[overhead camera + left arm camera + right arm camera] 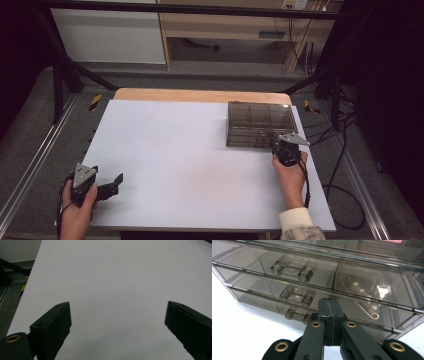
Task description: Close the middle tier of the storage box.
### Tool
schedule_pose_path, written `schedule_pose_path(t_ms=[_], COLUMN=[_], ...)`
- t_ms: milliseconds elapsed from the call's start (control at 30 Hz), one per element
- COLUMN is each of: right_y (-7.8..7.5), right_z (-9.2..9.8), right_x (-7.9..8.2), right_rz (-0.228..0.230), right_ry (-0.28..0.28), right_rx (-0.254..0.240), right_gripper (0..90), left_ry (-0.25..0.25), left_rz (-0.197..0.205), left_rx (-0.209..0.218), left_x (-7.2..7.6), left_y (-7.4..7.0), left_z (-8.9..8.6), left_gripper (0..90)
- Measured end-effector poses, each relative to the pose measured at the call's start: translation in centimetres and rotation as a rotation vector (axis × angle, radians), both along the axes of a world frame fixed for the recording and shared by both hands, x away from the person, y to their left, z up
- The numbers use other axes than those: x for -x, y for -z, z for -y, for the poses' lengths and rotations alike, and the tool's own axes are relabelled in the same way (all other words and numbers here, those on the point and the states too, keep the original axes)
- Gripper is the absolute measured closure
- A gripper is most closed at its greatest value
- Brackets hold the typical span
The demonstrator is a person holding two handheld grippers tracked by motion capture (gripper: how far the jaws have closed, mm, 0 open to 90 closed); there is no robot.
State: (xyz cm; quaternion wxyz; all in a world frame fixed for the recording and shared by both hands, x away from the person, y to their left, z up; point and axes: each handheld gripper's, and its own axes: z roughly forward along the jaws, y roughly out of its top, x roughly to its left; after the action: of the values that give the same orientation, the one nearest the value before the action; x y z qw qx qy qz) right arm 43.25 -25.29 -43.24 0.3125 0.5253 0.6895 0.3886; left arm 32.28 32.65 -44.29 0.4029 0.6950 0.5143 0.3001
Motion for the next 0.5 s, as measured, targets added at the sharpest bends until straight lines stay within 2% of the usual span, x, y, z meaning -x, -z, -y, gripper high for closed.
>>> schedule_pose_path(t_ms=[500], right_y=[-0.92], right_z=[-0.36], right_x=[0.72], right_rz=[0.033], right_ry=[-0.012], right_rx=[-0.024], right_gripper=[90.0], left_ry=[-0.002], left_rz=[0.004], left_rx=[0.003], left_x=[0.0], left_y=[-0.01], left_z=[-0.04], left_gripper=[6.8])
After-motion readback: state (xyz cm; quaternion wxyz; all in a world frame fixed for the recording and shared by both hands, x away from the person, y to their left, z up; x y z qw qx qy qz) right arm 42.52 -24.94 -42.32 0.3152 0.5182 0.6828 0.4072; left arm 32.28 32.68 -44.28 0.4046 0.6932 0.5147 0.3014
